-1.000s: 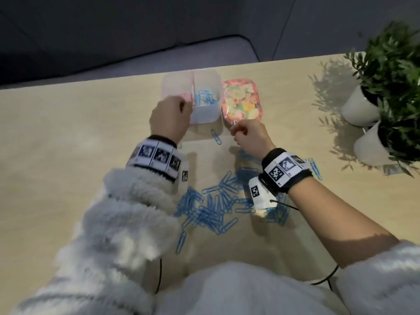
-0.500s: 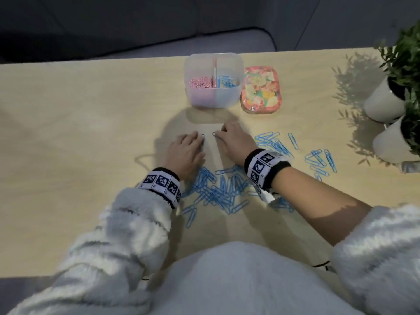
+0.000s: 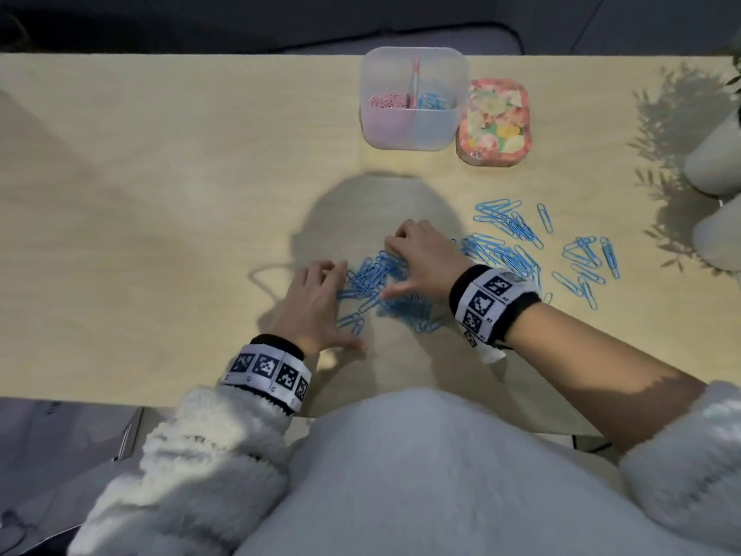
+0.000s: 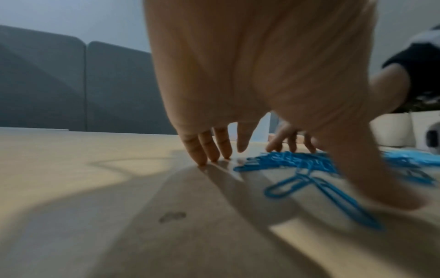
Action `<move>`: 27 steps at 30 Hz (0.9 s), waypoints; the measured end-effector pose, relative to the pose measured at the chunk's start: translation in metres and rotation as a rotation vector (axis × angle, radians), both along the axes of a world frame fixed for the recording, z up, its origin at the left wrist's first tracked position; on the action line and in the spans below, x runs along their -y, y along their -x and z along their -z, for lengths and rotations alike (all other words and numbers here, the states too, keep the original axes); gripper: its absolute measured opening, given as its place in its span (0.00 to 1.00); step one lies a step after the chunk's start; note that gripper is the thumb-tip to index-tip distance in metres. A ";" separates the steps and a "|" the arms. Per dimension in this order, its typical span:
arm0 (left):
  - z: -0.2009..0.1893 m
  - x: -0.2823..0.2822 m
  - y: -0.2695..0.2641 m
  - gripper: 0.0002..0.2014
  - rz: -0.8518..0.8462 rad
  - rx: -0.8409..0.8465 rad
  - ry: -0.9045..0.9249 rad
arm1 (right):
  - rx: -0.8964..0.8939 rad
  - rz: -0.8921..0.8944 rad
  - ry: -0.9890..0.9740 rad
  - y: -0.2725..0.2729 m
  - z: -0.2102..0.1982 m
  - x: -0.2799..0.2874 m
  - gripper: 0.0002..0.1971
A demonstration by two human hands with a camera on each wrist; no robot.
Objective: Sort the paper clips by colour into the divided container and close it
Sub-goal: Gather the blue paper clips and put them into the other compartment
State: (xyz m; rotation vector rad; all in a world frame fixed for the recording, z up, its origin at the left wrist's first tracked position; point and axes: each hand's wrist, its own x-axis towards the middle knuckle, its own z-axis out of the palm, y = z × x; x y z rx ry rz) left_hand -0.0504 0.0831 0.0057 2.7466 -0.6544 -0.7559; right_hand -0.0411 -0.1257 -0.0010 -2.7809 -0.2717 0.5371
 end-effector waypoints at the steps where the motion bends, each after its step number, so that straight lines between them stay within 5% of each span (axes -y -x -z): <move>1: 0.001 0.003 0.002 0.59 0.014 0.036 -0.042 | -0.004 -0.059 0.044 0.003 0.001 -0.008 0.40; 4: 0.000 0.009 -0.004 0.42 -0.036 0.025 0.033 | 0.030 -0.094 0.078 0.009 0.004 -0.023 0.36; 10: 0.001 0.022 -0.013 0.18 -0.050 0.021 0.177 | 0.032 0.024 -0.024 0.017 0.004 -0.030 0.13; 19: 0.007 0.036 -0.011 0.14 0.013 0.107 0.239 | 0.080 0.159 0.023 0.015 0.008 -0.023 0.14; 27: 0.007 0.030 -0.013 0.12 -0.117 0.131 0.291 | 0.022 0.529 -0.403 -0.008 -0.015 0.021 0.10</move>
